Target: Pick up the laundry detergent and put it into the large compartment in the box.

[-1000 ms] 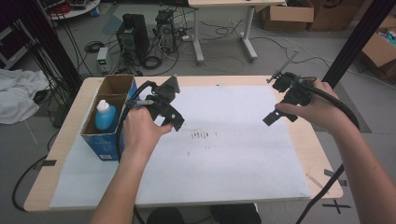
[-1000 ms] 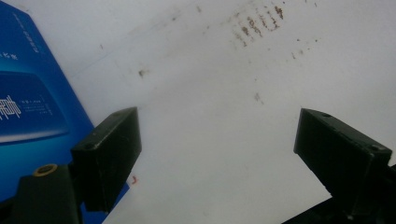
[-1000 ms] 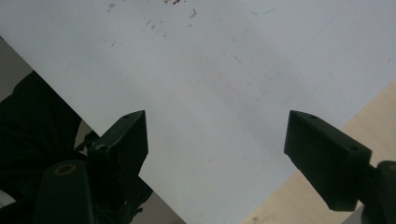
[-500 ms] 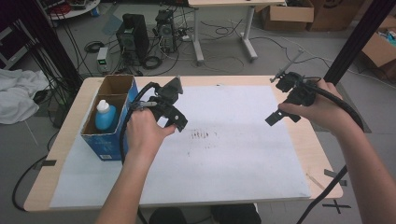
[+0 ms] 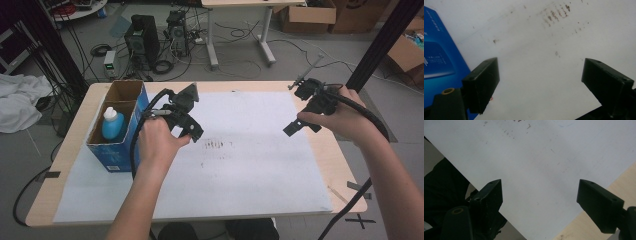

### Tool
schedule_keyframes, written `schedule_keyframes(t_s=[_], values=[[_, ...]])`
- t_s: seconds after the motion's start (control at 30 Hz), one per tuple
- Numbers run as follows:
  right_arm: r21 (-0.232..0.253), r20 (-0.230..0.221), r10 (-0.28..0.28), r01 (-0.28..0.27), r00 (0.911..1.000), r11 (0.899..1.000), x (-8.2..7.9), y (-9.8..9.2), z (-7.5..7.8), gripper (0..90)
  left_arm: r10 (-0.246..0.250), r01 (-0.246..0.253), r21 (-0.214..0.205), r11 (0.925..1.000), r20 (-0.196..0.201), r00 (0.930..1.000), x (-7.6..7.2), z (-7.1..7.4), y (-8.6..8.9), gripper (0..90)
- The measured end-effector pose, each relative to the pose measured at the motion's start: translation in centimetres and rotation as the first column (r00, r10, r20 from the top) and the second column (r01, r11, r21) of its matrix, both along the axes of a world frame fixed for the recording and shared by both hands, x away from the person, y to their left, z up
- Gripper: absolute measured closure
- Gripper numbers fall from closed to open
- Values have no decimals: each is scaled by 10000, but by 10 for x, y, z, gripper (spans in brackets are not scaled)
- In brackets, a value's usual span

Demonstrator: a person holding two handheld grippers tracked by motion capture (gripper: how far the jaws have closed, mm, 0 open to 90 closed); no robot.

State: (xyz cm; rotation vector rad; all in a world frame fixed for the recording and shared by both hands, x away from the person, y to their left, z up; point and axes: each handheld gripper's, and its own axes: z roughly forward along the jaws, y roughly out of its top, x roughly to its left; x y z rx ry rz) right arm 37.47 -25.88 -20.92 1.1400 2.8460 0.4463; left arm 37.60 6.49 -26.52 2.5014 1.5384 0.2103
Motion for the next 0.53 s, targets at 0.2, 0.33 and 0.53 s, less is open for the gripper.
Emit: schedule_keyframes(t_s=[0.2,0.33,0.53], values=[[43,63,-7,7,10000,10000,-2,1,2,207,-29,29,6,10000,40,10000,-2,3,2,155],[-177,76,-149,151,9999,9997,-4,-2,3,205,-28,26,215,9998,99,9999,-2,4,2,154],[-135,95,-59,60,9999,9999,-5,-2,3,208,-63,62,174,9998,68,10000,-2,5,0,154]])
